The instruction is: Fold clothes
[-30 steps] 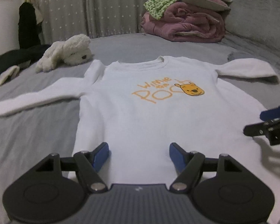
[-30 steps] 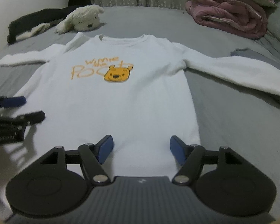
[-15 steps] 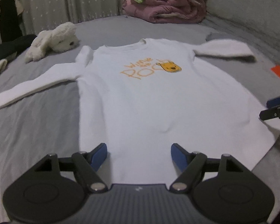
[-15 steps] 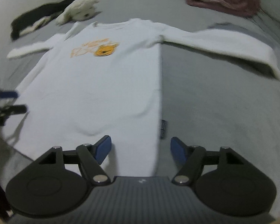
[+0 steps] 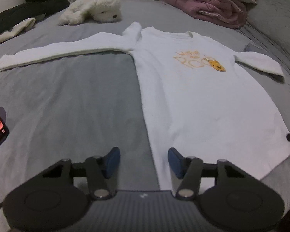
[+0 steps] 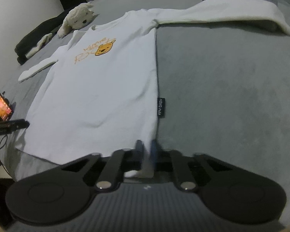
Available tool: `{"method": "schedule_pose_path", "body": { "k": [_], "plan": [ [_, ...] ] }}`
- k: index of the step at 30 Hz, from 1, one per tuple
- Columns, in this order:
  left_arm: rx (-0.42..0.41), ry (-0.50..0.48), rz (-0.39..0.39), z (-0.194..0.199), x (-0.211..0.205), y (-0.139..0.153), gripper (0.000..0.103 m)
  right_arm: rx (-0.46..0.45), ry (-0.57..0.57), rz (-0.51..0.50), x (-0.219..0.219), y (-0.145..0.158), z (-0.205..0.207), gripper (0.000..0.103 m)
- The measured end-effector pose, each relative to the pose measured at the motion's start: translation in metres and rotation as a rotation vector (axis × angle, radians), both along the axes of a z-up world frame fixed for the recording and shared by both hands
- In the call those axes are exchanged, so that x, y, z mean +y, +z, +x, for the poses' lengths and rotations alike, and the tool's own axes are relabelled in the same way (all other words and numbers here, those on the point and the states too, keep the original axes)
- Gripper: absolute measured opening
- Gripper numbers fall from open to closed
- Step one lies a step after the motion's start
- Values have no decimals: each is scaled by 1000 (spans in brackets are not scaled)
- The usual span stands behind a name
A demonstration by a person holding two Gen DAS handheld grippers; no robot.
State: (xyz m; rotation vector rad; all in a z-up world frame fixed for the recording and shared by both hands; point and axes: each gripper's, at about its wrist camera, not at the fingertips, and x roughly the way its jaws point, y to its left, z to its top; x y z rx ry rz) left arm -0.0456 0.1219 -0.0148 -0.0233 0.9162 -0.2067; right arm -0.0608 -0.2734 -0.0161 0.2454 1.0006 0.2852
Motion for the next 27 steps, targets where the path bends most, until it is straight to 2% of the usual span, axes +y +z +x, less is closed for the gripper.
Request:
{"method": "schedule_pose_path", "body": {
  "k": [2, 3, 5, 8, 10, 12, 14, 17, 18, 20, 21, 22, 23, 26, 27],
  "plan": [
    [10, -16, -35, -5, 1, 2, 20, 4, -22, 11, -3, 4, -1, 6],
    [14, -16, -62, -7, 3, 4, 3, -5, -25, 12, -3, 10, -4, 6],
    [6, 5, -122, -12, 12, 13, 3, -30, -21, 10, -4, 25, -12, 5],
    [-3, -19, -156, -20, 19, 27, 3, -46, -22, 11, -9, 41, -21, 4],
    [39, -39, -134, -20, 17, 21, 3, -20, -19, -15, -10, 39, -20, 4],
    [96, -69, -85, -16, 10, 5, 3, 45, -11, -51, -7, 23, -14, 4],
    [95, -97, -39, -14, 3, 3, 4, 95, 10, -101, -1, 6, -5, 5],
    [80, -121, -13, -11, 2, 7, 10, 95, 35, -128, 4, 8, 0, 10],
    [75, -113, -18, -8, 4, 9, 16, 78, 33, -137, 4, 11, 1, 13],
    [41, -83, -23, -2, 9, 15, 36, 42, 28, -154, 4, 19, 4, 24],
    [6, -67, -19, 0, 8, 18, 50, 17, 10, -163, 4, 22, 6, 28],
    [-38, -51, -11, 2, 6, 20, 56, -9, -7, -162, 6, 24, 9, 39],
    [-82, -35, -4, 4, 3, 22, 58, -40, -21, -161, 8, 26, 12, 47],
    [-195, -10, 17, 14, -12, 21, 63, -165, -61, -206, 23, 29, 24, 50],
    [-234, -12, 23, 18, -19, 20, 69, -192, -76, -228, 29, 26, 29, 51]
  ]
}}
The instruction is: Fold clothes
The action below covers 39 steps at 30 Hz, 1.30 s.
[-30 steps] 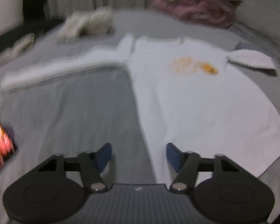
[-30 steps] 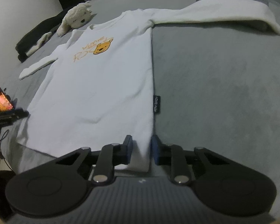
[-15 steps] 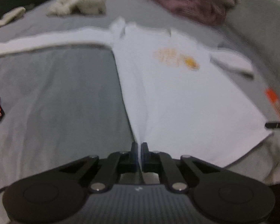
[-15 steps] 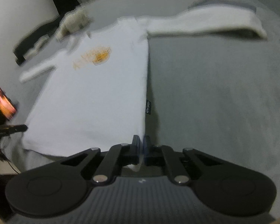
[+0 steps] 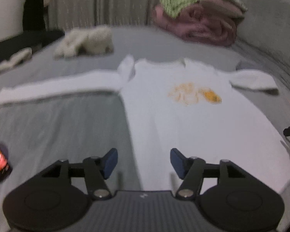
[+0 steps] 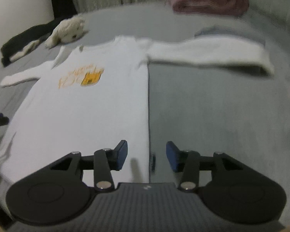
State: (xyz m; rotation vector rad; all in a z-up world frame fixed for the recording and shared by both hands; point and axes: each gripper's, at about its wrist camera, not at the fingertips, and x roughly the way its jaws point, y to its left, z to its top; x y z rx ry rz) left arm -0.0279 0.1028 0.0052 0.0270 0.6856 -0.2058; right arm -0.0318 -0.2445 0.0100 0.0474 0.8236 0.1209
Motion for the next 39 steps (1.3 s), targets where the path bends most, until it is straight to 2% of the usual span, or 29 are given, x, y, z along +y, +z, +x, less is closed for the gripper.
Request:
{"method": "schedule_pose_path", "body": {
  "k": [3, 4, 7, 9, 12, 13, 14, 17, 20, 23, 25, 39],
  "plan": [
    [-83, -30, 31, 15, -26, -4, 87, -56, -24, -31, 14, -9, 16, 55],
    [-97, -51, 42, 20, -35, -5, 88, -68, -26, -32, 18, -11, 21, 56],
    [-121, -109, 58, 34, -59, -5, 92, -118, -10, -34, 33, -15, 35, 70],
    [-128, -130, 57, 43, -72, -6, 95, -158, 14, -25, 41, -14, 39, 76],
    [-131, -132, 21, 56, -84, -6, 101, -218, 62, -35, 61, -13, 50, 93],
    [-129, -127, 11, 62, -86, -8, 102, -238, 79, -42, 68, -12, 54, 101],
    [-126, -114, 4, 66, -86, -11, 103, -257, 91, -52, 75, -12, 58, 103],
    [-120, -74, -16, 81, -86, -19, 102, -256, 60, -80, 80, -19, 76, 103],
    [-110, -29, -20, 93, -82, -29, 102, -193, 37, -28, 74, -33, 95, 103],
    [-42, 10, -3, 103, -72, -43, 102, -178, 20, -25, 73, -44, 102, 103],
    [-34, 3, -22, 103, -67, -44, 103, -178, 24, -26, 74, -43, 101, 103],
    [-34, -94, 46, 87, -63, -46, 103, -181, 77, -19, 64, -43, 88, 103]
  ]
}}
